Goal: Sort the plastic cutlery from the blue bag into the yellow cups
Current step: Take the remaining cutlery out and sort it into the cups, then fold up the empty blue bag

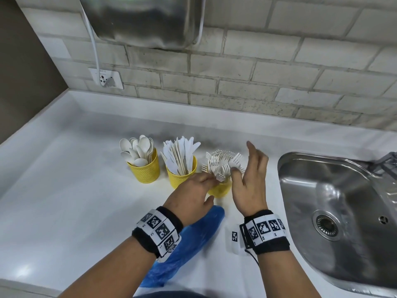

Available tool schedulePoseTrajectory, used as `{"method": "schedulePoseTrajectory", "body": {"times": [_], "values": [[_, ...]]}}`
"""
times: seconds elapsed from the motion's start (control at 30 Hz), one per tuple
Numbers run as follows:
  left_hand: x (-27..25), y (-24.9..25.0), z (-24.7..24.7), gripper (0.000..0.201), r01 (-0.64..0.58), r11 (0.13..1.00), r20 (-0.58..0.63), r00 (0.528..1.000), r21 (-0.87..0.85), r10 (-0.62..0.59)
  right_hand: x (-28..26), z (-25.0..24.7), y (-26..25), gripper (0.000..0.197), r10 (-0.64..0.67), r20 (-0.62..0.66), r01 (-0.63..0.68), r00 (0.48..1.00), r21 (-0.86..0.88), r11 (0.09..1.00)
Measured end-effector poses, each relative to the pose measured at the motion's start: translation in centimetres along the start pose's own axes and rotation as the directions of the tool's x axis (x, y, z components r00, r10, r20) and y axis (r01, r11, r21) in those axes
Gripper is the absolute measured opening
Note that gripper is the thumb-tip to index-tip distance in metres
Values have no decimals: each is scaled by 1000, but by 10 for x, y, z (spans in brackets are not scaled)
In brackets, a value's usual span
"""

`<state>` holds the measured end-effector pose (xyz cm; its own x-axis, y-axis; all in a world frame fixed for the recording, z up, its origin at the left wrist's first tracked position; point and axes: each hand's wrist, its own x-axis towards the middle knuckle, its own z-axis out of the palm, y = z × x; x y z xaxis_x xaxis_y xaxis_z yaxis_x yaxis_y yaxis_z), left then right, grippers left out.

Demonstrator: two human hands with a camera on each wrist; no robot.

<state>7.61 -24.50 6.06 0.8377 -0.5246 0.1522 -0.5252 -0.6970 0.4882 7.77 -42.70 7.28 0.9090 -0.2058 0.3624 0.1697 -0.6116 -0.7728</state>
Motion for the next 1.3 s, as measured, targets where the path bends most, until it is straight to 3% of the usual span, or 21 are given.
{"method": "schedulePoseTrajectory", "body": {"times": [0.1, 0.2, 0.3, 0.4, 0.5, 0.6, 0.7, 0.93, 1.13, 1.3], "values": [[-3, 1, 2, 49, -2, 1000, -18, 1000, -5, 2, 12, 0, -13, 66, -99, 64, 111, 993, -211, 971], [-5, 2, 4, 50, -8, 1000, -15, 1000, -25, 8, 10, 13, -13, 70, -43, 295, 172, 955, -430, 886], [-6, 0, 1, 52, -19, 999, 18, 1000, -31, 20, 7, 19, -8, 77, -11, 379, 194, 926, -451, 871], [-9, -5, -8, 47, -11, 997, 2, 1000, -74, 11, 12, 11, -12, 75, 9, 374, 162, 927, -422, 892], [-13, -13, -21, 35, 58, 994, -131, 989, -88, -69, 10, 5, -16, 85, 8, 318, 130, 948, -409, 903], [-14, -24, -28, 28, 156, 988, -213, 965, -5, -153, 4, 9, -10, 96, 59, 343, 92, 938, -408, 908], [-14, -31, -29, 31, 228, 971, -231, 951, 66, -207, 1, 19, 1, 94, 70, 358, 67, 931, -358, 931], [-8, -38, -26, 26, 238, 966, -272, 941, 102, -203, 11, 27, 11, 89, 10, 304, 73, 953, -261, 962], [0, -39, -31, 25, 250, 964, -234, 946, 86, -224, 16, 28, 11, 90, 13, 274, 61, 962, -260, 964], [-10, -36, -32, 21, 238, 969, -278, 937, 60, -213, 16, 22, 8, 95, 63, 341, 47, 938, -303, 952]]}}
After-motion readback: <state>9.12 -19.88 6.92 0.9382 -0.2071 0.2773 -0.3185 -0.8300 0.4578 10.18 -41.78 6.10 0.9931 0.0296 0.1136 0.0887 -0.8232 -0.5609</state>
